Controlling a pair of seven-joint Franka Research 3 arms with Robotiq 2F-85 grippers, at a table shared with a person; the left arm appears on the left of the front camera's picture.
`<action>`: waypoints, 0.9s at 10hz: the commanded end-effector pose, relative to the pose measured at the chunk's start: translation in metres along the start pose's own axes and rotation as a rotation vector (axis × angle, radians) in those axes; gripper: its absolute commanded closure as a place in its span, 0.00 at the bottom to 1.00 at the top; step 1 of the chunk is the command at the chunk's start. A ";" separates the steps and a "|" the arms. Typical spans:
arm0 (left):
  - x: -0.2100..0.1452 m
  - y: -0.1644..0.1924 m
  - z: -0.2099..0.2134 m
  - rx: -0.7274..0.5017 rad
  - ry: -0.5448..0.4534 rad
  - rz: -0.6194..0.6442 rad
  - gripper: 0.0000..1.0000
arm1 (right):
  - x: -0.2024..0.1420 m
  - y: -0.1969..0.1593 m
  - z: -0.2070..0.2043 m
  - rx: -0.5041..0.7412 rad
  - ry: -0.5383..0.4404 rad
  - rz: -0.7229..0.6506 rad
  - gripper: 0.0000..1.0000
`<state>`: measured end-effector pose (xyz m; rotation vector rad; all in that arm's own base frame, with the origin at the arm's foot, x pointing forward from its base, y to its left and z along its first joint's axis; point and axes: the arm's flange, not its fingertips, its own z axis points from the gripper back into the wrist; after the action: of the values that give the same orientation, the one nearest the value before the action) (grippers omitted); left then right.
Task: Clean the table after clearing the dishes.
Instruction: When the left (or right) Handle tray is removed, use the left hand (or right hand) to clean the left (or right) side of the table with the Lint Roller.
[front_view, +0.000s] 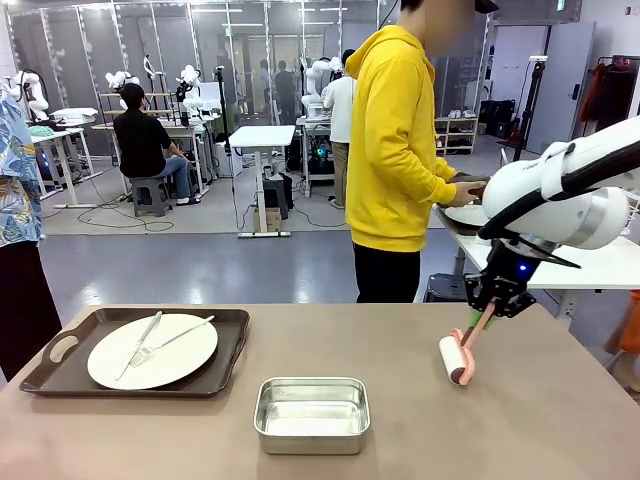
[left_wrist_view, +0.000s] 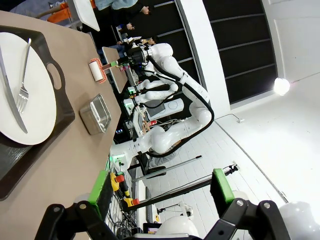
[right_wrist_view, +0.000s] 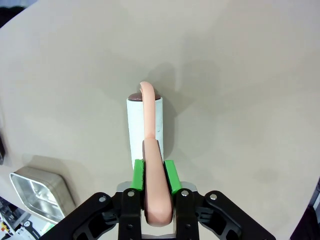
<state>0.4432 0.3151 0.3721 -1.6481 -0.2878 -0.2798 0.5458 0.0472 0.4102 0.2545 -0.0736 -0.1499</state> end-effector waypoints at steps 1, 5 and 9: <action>-0.003 -0.003 -0.002 0.012 -0.011 -0.015 0.00 | -0.001 -0.044 -0.020 -0.073 0.004 -0.017 0.79; -0.003 -0.003 -0.002 0.012 -0.011 -0.015 0.00 | -0.003 -0.083 -0.014 -0.186 -0.004 -0.053 0.79; -0.003 -0.003 -0.002 0.012 -0.011 -0.015 0.00 | -0.010 -0.101 -0.011 -0.339 0.024 -0.125 0.79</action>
<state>0.4432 0.3151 0.3720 -1.6480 -0.2877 -0.2796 0.5360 -0.0397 0.4200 0.0474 -0.0906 -0.2333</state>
